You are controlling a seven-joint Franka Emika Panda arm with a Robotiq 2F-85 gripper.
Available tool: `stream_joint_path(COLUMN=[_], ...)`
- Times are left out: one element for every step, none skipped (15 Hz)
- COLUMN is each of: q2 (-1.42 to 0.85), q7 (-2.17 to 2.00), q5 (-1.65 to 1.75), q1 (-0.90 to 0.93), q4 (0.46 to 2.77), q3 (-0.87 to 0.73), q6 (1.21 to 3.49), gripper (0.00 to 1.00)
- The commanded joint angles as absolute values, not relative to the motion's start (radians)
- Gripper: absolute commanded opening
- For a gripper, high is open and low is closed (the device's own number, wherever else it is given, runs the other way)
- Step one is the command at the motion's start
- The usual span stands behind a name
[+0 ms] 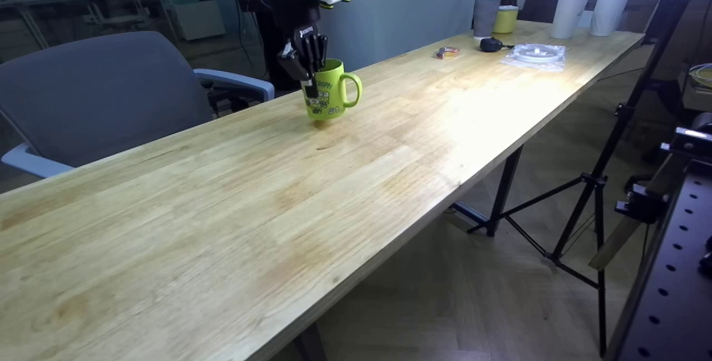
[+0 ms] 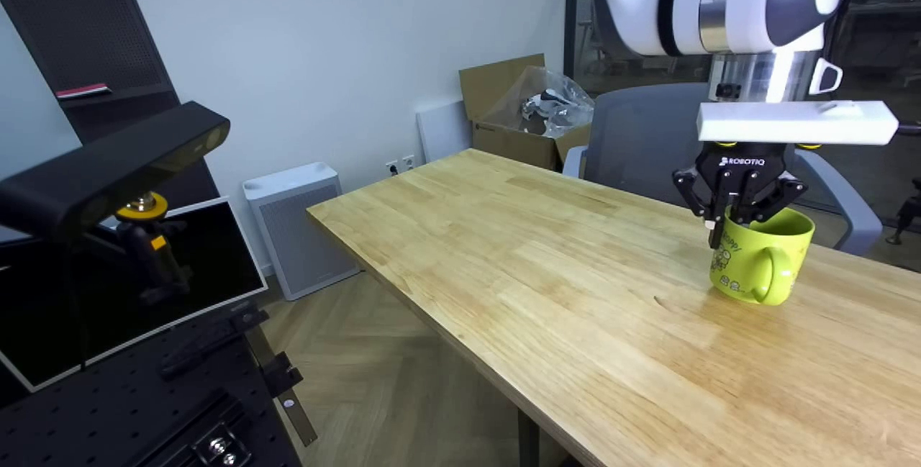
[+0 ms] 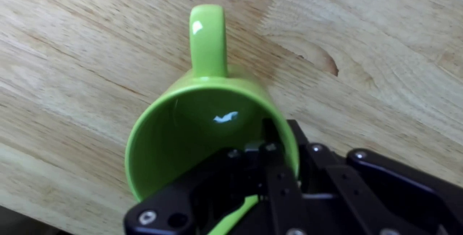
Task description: Move green mug to the left
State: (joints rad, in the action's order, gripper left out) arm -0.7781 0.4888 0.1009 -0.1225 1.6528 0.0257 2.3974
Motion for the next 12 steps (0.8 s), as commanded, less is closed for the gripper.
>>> stream_joint_path(q2=[-0.751, -0.751, -0.748, -0.745, -0.741, -0.737, -0.734, -0.731, -0.729, -0.726, -0.724, -0.723], q7=[0.448, 0.446, 0.445, 0.443, 0.442, 0.441, 0.442, 0.441, 0.441, 0.441, 0.442, 0.444], q5=[0.107, 0.106, 0.106, 0.107, 0.106, 0.105, 0.103, 0.104, 0.106, 0.107, 0.107, 0.107], q1=[-0.12, -0.119, -0.116, -0.113, -0.111, -0.108, -0.105, -0.099, -0.093, -0.087, -0.079, -0.073], q4=[1.632, 1.63, 1.629, 1.63, 1.629, 1.629, 1.63, 1.633, 1.636, 1.639, 1.642, 1.644], q3=[0.029, 0.03, 0.033, 0.035, 0.039, 0.042, 0.047, 0.051, 0.056, 0.061, 0.068, 0.074], q6=[2.364, 2.365, 2.364, 2.369, 2.369, 2.37, 2.37, 2.371, 2.373, 2.375, 2.378, 2.378], gripper=[0.02, 0.02, 0.02, 0.02, 0.02, 0.02, 0.02, 0.02, 0.02, 0.02, 0.02, 0.02])
